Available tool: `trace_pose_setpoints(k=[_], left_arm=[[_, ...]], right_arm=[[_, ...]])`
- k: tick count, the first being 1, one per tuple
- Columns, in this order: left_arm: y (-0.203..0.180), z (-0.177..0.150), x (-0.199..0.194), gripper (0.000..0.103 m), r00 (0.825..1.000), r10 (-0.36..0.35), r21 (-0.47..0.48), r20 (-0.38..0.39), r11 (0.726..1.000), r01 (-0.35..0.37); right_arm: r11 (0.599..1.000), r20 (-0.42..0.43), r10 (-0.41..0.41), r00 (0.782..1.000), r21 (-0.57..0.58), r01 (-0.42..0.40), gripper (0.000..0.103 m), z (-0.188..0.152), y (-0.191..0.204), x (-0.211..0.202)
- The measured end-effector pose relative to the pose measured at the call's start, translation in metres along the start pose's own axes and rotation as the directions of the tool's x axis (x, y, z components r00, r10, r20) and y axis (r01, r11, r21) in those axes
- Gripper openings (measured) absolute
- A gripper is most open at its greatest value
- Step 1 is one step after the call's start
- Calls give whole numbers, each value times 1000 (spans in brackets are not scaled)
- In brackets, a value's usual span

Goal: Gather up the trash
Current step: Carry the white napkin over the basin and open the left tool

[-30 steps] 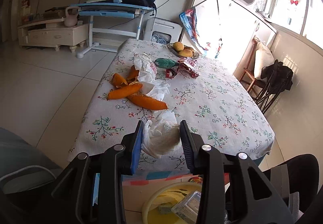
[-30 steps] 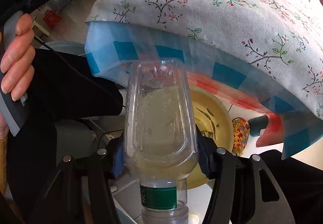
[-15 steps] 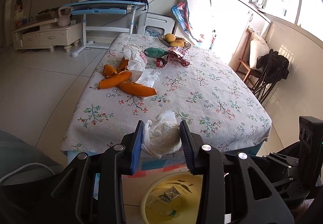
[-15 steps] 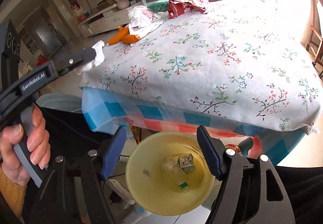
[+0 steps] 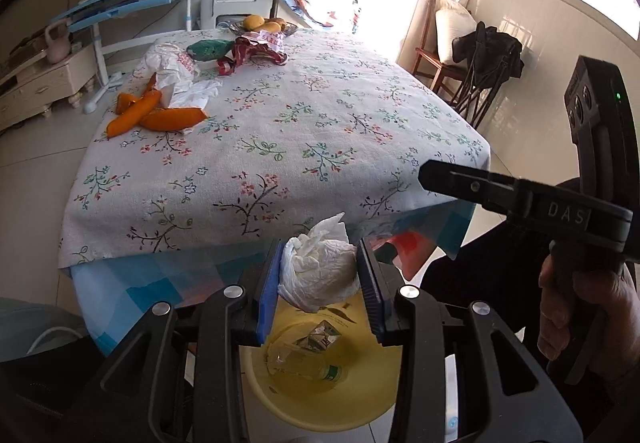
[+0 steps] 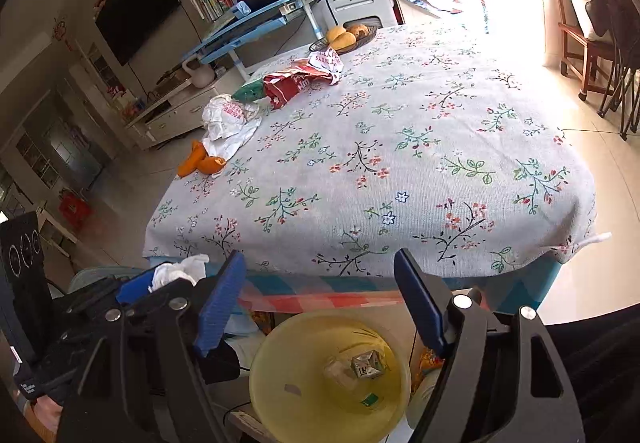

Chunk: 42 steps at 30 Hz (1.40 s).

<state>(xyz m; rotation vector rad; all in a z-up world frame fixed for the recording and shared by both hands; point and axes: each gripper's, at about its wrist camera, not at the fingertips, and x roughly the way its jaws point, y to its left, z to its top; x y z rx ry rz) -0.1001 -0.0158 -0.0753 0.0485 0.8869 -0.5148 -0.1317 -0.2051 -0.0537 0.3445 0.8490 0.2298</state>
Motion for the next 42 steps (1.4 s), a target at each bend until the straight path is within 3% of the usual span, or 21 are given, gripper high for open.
trace_pose_setpoints(k=[2, 5, 8, 11, 42], left_arm=[[-14, -8, 9, 38, 997, -23, 68, -68, 997, 28], [-30, -18, 18, 46, 992, 5, 153, -124, 988, 14], [-33, -19, 16, 61, 993, 27, 169, -118, 986, -6], [-27, -18, 12, 66, 994, 37, 147, -101, 989, -22], [-23, -15, 11, 80, 991, 117, 162, -68, 981, -105]], right_arm=[[1000, 8, 2, 1000, 15, -2, 74, 2, -3, -1], [1000, 14, 1, 1000, 29, -1, 74, 2, -5, -3], [999, 21, 1, 1000, 32, -1, 74, 2, -6, -4], [999, 25, 1, 1000, 36, -2, 75, 2, -7, -6], [1000, 9, -2, 1000, 26, 2, 76, 0, -4, -2]])
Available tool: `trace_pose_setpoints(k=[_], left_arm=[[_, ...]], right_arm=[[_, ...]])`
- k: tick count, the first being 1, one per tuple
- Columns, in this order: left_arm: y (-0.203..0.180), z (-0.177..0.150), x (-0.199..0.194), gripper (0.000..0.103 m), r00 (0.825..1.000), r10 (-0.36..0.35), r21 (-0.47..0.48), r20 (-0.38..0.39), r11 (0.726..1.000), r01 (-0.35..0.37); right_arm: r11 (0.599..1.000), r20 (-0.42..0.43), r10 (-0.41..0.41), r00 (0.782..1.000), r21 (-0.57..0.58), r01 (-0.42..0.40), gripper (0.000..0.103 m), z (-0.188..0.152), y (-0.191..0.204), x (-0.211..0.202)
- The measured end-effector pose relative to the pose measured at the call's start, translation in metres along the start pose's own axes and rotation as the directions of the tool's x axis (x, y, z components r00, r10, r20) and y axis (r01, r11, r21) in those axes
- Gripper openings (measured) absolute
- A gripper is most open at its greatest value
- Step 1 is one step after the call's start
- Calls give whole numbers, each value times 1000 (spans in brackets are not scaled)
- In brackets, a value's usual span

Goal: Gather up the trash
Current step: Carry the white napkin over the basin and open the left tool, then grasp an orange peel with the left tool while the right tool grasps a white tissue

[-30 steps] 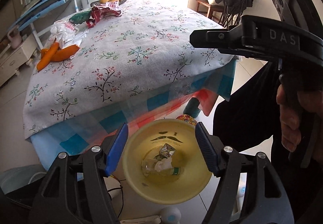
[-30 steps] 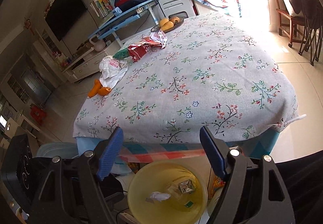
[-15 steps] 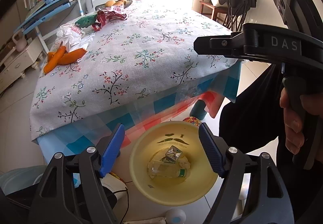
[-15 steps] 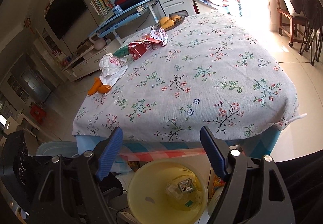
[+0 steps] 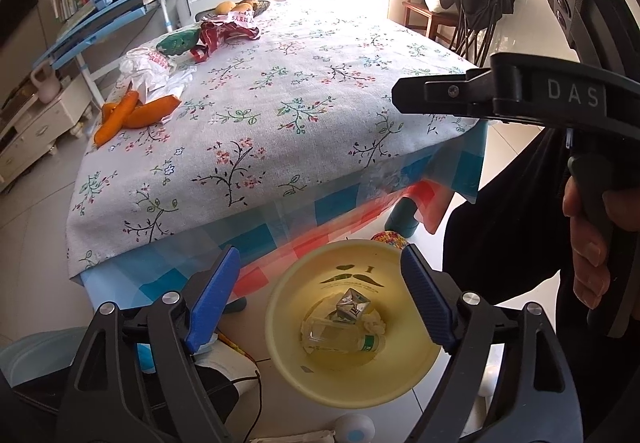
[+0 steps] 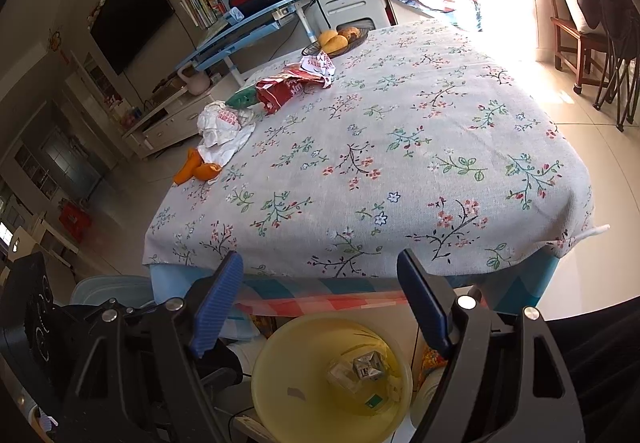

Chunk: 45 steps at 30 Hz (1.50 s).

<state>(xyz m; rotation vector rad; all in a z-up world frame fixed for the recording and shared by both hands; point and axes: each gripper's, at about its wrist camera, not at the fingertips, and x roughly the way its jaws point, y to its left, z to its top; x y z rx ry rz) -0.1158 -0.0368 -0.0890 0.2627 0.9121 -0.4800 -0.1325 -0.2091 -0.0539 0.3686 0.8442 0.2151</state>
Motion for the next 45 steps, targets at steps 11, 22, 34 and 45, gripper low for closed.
trace_pose_setpoints(k=[11, 22, 34, 45], left_arm=[[61, 12, -19, 80, 983, 167, -230, 75, 962, -146], [156, 64, -7, 81, 949, 315, -382, 12, 879, -286], [198, 113, 58, 81, 962, 266, -241, -70, 931, -275], [215, 112, 76, 59, 982, 172, -301, -78, 935, -188]], right_arm=[[999, -5, 17, 1000, -37, -17, 76, 1, 10, 5], [973, -53, 53, 997, -221, -63, 76, 24, 58, 31], [898, -98, 78, 992, -426, -113, 76, 59, 107, 94], [952, -132, 92, 987, -278, -126, 72, 112, 98, 148]])
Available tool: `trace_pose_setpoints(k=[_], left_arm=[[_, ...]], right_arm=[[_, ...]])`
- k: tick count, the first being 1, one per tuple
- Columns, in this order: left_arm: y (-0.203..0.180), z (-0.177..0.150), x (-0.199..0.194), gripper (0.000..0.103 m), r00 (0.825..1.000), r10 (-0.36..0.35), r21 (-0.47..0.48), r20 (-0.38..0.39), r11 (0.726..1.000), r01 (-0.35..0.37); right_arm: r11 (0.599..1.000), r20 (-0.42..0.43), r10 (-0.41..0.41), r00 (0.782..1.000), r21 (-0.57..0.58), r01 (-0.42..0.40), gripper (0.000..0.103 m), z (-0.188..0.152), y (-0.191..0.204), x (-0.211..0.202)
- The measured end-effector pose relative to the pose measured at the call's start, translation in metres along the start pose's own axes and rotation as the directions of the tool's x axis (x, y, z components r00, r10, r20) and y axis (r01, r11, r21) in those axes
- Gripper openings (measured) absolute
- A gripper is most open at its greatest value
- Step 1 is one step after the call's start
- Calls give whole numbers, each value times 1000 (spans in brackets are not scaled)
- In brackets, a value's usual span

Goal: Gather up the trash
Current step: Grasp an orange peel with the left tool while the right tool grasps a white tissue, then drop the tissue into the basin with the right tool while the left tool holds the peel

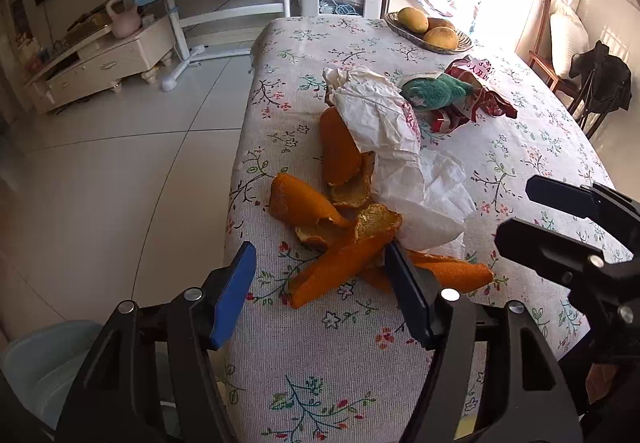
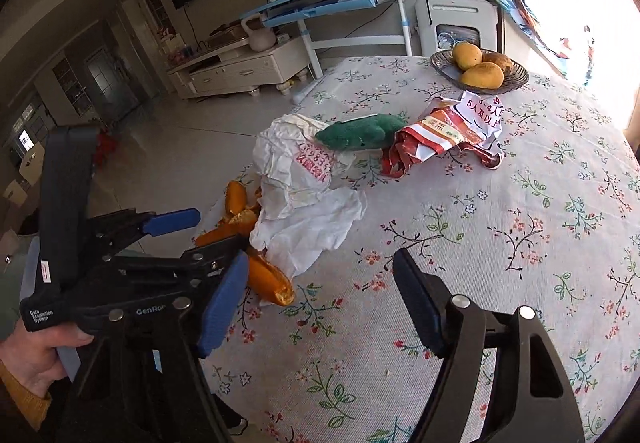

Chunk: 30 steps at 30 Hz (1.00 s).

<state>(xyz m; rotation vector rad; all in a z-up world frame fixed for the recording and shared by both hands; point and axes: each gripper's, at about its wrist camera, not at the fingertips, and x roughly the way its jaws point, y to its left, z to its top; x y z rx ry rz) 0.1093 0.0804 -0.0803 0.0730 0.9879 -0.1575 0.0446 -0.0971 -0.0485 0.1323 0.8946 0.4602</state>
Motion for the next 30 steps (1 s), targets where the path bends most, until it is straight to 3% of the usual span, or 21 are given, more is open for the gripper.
trace_pose_setpoints(k=[5, 8, 9, 12, 15, 24, 30], left_arm=[[-8, -2, 0, 42, 1000, -24, 24, -10, 999, 25], [-11, -3, 1, 31, 999, -37, 40, -21, 998, 38], [-12, -3, 0, 28, 999, -44, 39, -19, 998, 44], [-13, -4, -2, 21, 997, -77, 37, -22, 996, 78], [-18, -5, -9, 16, 994, -109, 45, -5, 993, 110], [-28, -9, -44, 14, 971, -219, 55, 94, 975, 214], [-22, -12, -62, 14, 958, -234, 20, 163, 972, 234]], right_arm=[[1000, -53, -28, 998, 0, 28, 67, 16, 3, 39], [998, -74, -44, 996, -41, 41, 48, 14, 9, 50], [997, -76, -43, 996, -59, 38, 33, 14, 11, 50], [997, -83, -30, 996, -67, 24, 19, 10, 8, 45], [999, -78, -31, 996, -43, 28, 17, 5, -3, 34], [993, -38, -80, 996, 81, 82, 16, -10, -53, -24], [995, -9, -46, 999, 88, 47, 16, -27, -44, -64]])
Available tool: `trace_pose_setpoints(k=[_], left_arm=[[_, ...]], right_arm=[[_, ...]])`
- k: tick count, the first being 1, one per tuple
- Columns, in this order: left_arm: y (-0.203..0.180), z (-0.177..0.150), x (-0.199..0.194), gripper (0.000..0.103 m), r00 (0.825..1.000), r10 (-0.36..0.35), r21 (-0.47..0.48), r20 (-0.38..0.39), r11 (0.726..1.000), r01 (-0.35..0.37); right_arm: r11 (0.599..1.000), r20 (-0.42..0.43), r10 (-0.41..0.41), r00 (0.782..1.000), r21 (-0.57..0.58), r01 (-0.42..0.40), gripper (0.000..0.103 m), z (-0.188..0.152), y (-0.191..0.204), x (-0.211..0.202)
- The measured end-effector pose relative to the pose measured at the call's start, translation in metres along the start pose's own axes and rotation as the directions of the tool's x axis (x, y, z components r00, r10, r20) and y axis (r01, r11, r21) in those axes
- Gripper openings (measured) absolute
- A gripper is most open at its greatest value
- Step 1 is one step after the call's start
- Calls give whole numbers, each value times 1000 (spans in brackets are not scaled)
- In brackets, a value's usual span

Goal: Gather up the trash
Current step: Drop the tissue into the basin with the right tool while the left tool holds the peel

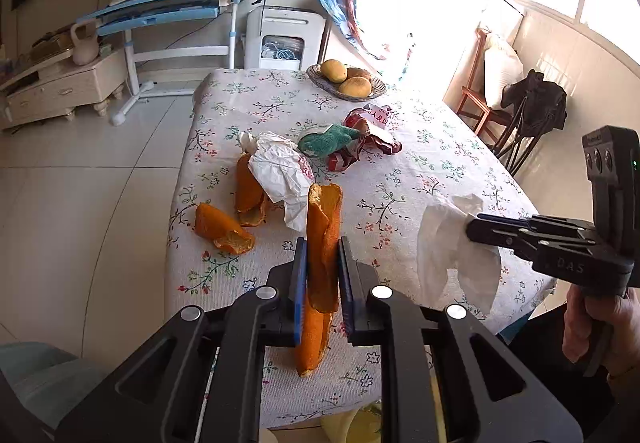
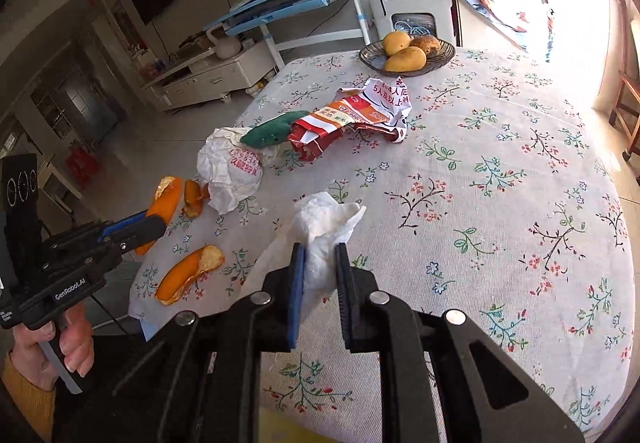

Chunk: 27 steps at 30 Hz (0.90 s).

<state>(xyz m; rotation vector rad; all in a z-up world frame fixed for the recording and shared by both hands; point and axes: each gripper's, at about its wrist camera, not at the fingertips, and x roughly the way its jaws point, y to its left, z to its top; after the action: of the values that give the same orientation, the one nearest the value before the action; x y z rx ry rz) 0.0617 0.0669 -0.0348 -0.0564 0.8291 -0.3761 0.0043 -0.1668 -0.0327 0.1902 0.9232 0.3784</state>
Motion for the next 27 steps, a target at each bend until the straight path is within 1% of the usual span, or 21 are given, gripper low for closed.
trace_pose_setpoints(k=[2, 4, 7, 10, 13, 14, 15, 17, 21, 23, 27], left_arm=[[4, 0, -6, 14, 999, -29, -31, 15, 999, 29], [4, 0, -13, 14, 997, -67, -42, 39, 997, 69], [-5, -4, -22, 14, 994, -91, -19, 53, 996, 92], [-17, -10, -24, 14, 994, -95, 7, 48, 995, 95], [-28, -19, -30, 14, 994, -95, 24, 50, 995, 94], [-30, -23, -34, 14, 994, -97, 23, 53, 995, 96], [-32, -27, -37, 14, 993, -100, 20, 56, 995, 99], [-36, -34, -43, 14, 993, -106, 14, 61, 994, 105], [-44, -46, -49, 14, 992, -115, 13, 58, 993, 114], [-48, -52, -52, 14, 991, -125, 14, 54, 992, 124], [-61, -66, -55, 14, 989, -142, 39, 27, 989, 141]], right_arm=[[1000, -9, 22, 1000, -16, -22, 16, -10, 7, -11], [998, -29, 45, 999, -48, -47, 16, -23, 16, -23], [991, -94, 67, 993, -113, -78, 16, -52, 31, -33], [979, -173, 51, 984, -185, -84, 16, -88, 46, -36], [963, -288, 33, 957, -246, -107, 23, -120, 57, -28], [956, -301, 12, 954, -277, -100, 33, -130, 61, -27], [949, -302, -5, 953, -301, -90, 39, -134, 64, -27], [952, -283, -3, 959, -295, -84, 41, -131, 63, -31], [978, -211, 16, 977, -198, -58, 47, -113, 43, -45], [986, -176, 6, 984, -162, -35, 50, -107, 33, -50], [996, -121, -7, 993, -89, -3, 54, -95, 15, -57]])
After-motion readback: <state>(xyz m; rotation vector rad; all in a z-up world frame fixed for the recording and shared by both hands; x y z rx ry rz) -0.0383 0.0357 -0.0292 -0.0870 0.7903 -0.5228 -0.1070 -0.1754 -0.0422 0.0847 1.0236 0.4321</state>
